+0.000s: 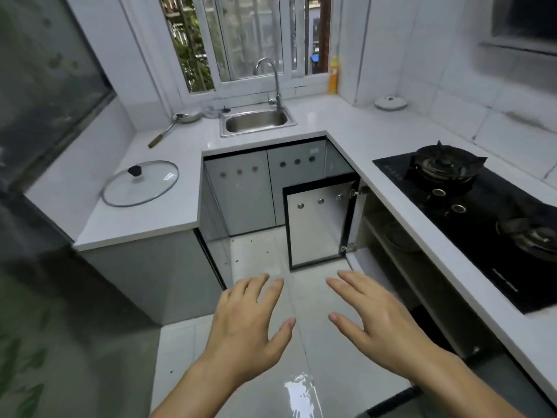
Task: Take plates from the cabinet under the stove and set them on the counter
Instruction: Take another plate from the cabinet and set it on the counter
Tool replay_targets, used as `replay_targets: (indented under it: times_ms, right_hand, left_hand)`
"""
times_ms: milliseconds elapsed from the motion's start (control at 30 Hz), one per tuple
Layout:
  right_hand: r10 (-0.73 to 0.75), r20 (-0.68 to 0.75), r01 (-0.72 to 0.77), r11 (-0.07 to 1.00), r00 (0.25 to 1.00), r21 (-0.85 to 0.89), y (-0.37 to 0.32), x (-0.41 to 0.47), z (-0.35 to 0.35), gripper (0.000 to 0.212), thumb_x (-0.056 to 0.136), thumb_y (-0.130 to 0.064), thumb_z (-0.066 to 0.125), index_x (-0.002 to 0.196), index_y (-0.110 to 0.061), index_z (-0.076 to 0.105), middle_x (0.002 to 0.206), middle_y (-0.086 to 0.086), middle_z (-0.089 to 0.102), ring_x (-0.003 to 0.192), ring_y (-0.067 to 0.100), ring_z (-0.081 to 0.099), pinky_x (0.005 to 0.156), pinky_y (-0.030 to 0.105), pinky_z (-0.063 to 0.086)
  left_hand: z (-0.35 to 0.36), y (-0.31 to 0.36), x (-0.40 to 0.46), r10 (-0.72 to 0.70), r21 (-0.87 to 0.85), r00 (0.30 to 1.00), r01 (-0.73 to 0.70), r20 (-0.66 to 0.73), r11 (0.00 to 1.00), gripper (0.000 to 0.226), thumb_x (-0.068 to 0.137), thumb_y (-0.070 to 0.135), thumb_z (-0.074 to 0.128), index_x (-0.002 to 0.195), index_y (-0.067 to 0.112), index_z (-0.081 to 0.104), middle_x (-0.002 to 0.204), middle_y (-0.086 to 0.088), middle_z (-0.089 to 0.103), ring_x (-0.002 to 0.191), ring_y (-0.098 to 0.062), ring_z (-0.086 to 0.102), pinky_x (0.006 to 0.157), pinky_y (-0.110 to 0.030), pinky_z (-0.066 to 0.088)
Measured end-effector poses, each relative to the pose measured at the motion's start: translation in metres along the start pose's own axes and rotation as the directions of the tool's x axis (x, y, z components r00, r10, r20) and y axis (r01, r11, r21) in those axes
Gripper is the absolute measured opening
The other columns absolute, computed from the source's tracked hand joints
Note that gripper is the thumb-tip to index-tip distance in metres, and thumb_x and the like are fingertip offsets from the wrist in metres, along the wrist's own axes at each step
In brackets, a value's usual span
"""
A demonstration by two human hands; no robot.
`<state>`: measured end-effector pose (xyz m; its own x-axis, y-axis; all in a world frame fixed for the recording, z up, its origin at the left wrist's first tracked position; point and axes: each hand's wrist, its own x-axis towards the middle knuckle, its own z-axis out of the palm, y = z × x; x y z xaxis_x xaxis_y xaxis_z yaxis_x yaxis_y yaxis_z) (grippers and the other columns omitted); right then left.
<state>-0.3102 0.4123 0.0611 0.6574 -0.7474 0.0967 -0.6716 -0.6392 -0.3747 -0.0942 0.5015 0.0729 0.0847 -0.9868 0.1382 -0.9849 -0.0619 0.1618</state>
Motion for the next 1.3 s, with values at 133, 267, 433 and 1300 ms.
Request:
replay_targets:
  times_ms: [133, 267, 433, 1300]
  right_hand:
    - [0.005, -0.007, -0.005, 1.000, 1.000, -0.013, 0.010, 0.043, -0.003, 0.056, 0.090, -0.051, 0.043, 0.142, -0.030, 0.035, 0.150, -0.004, 0.036, 0.140, 0.012, 0.027, 0.111, 0.023, 0.017]
    - [0.055, -0.009, -0.055, 0.998, 0.998, -0.025, 0.022, 0.080, 0.001, 0.056, 0.090, -0.053, 0.040, 0.143, -0.033, 0.033, 0.151, -0.006, 0.035, 0.141, 0.011, 0.025, 0.110, 0.020, 0.013]
    - [0.173, -0.027, -0.174, 0.984, 0.985, -0.040, 0.040, 0.131, 0.013, 0.057, 0.090, -0.055, 0.038, 0.143, -0.035, 0.031, 0.151, -0.008, 0.034, 0.141, 0.009, 0.024, 0.107, 0.017, 0.011]
    - [0.666, -0.037, -0.663, 0.745, 0.745, 0.076, 0.242, 0.273, 0.073, 0.057, 0.089, -0.057, 0.032, 0.143, -0.040, 0.025, 0.154, -0.009, 0.029, 0.141, 0.009, 0.020, 0.107, 0.022, 0.011]
  left_hand:
    - [0.002, -0.020, 0.046, 0.004, -0.012, 1.000, -0.004, -0.001, 1.000, 0.060, 0.079, 0.054, 0.052, 0.127, 0.019, 0.058, 0.124, -0.006, 0.063, 0.109, -0.027, 0.059, 0.084, -0.043, 0.050]
    - [0.007, -0.041, 0.093, 0.053, -0.034, 0.998, -0.053, 0.016, 0.998, 0.059, 0.079, 0.053, 0.052, 0.126, 0.018, 0.058, 0.123, -0.006, 0.064, 0.109, -0.028, 0.059, 0.083, -0.042, 0.050]
    - [0.025, -0.079, 0.164, 0.164, -0.049, 0.985, -0.161, 0.050, 0.986, 0.059, 0.080, 0.054, 0.049, 0.127, 0.020, 0.057, 0.124, -0.005, 0.063, 0.111, -0.028, 0.058, 0.085, -0.043, 0.050]
    - [0.189, -0.031, 0.509, 0.623, -0.135, 0.738, -0.611, 0.261, 0.780, 0.058, 0.081, 0.057, 0.051, 0.129, 0.024, 0.055, 0.127, -0.001, 0.062, 0.109, -0.025, 0.059, 0.084, -0.042, 0.050]
